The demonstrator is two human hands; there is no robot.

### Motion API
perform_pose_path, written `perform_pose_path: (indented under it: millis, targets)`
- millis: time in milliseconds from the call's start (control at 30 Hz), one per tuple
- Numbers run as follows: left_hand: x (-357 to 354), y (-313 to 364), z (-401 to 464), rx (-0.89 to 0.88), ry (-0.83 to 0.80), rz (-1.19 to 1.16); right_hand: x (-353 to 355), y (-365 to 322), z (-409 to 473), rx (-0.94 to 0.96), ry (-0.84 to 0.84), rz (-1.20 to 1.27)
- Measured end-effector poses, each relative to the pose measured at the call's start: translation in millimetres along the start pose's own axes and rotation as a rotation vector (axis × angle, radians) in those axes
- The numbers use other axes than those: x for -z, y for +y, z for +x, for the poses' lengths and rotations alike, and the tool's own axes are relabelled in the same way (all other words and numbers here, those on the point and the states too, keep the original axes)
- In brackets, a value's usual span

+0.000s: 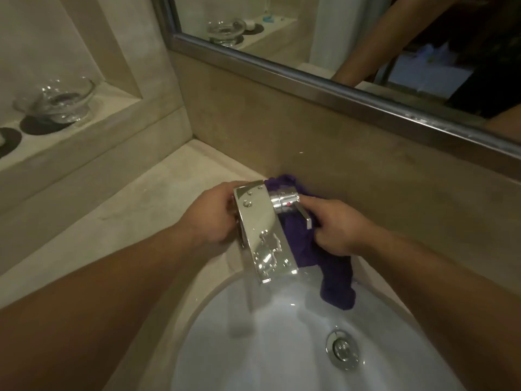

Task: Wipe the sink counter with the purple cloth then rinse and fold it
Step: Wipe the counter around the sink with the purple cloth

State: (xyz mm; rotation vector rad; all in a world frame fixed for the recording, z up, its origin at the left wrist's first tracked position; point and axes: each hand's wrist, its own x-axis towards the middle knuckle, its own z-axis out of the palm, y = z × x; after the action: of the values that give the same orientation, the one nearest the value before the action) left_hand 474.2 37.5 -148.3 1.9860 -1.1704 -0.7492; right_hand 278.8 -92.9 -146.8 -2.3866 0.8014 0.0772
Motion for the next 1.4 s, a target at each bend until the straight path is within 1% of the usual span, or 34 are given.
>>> perform_pose_path:
  millis: [33,67,100,133,167,233,267,333,400,500,567,600,667,700,733,767,833,900,933,967,1033,1100,1167,1267,1400]
  targets:
    - [3.3,2.7,3.8,-0.005,-0.091,-0.161,0.3,0.1,4.6,0.015,-0.003,0.013]
    - [8.2,1.6,11.1,-0.052,-0.167,-0.202,-0.5,0.1,8.4,0.024,-0.001,0.019]
    - [14.0,-0.8,20.6,-0.13,-0.229,-0.085,-1.1,-0.1,11.8,0.034,0.005,0.027]
    - [19.0,-3.7,29.3,-0.201,-0.288,0.093,-1.4,-0.1,13.7,0.047,0.008,0.031]
    - [23.3,-6.6,38.4,-0.272,-0.316,0.235,-1.1,-0.2,14.3,0.059,0.008,0.029]
    - [30.2,-8.5,57.5,-0.453,-0.357,0.369,1.2,-1.4,11.8,0.077,0.019,0.021]
    - [31.0,-7.9,65.9,-0.507,-0.39,0.433,1.8,-1.5,9.8,0.09,0.042,0.018]
    - [34.6,-10.3,81.4,-0.569,-0.453,0.581,0.2,1.7,3.5,0.111,0.123,0.012]
    - [33.6,-9.4,91.9,-0.638,-0.485,0.683,-4.2,8.6,-7.6,0.103,0.262,0.001]
    - [28.0,-7.1,99.6,-0.689,-0.529,0.682,-11.9,11.8,-33.6,0.103,0.481,-0.107]
    - [23.9,-0.8,103.5,-0.647,-0.544,0.661,-20.2,13.1,-52.0,0.109,0.527,-0.246]
    - [22.8,5.0,104.7,-0.582,-0.554,0.667,-24.2,13.2,-60.1,0.081,0.509,-0.332]
    - [21.2,15.3,107.5,-0.449,-0.579,0.619,-29.9,18.5,-69.6,-0.031,0.405,-0.452]
    - [20.8,19.3,109.3,-0.387,-0.605,0.575,-30.5,23.2,-70.9,-0.089,0.358,-0.454]
    - [20.4,22.9,109.5,-0.352,-0.617,0.554,-28.9,27.2,-70.6,-0.139,0.346,-0.426]
    - [19.4,28.0,108.2,-0.292,-0.604,0.534,-26.1,30.9,-69.1,-0.179,0.368,-0.377]
    - [13.6,30.9,107.9,-0.165,-0.506,0.493,-21.3,31.6,-63.6,-0.237,0.469,-0.277]
    - [-0.3,31.2,110.1,-0.127,-0.417,0.521,-23.5,22.9,-57.0,-0.286,0.571,-0.202]
    - [-6.2,31.3,112.1,-0.133,-0.391,0.549,-27.8,17.3,-54.0,-0.308,0.6,-0.121]
    - [-9.3,31.9,112.9,-0.132,-0.378,0.565,-32.4,11.3,-51.7,-0.32,0.604,-0.007]
    - [-8.6,30.6,115.2,-0.128,-0.385,0.552,-40.4,1.4,-50.2,-0.322,0.556,0.183]
    - [-4.5,27.3,116.7,-0.132,-0.396,0.522,-48.1,-3.9,-53.4,-0.263,0.492,0.208]
    - [-0.8,22.9,116.9,-0.16,-0.384,0.503,-55.2,-0.5,-56.5,-0.225,0.435,0.093]
    - [6.4,13.9,120.5,-0.172,-0.345,0.53,-60.0,19.7,-58.2,-0.168,0.448,-0.226]
    - [19.9,4.2,122.0,-0.149,-0.296,0.561,-53.2,37.2,-61.2,-0.118,0.502,-0.357]
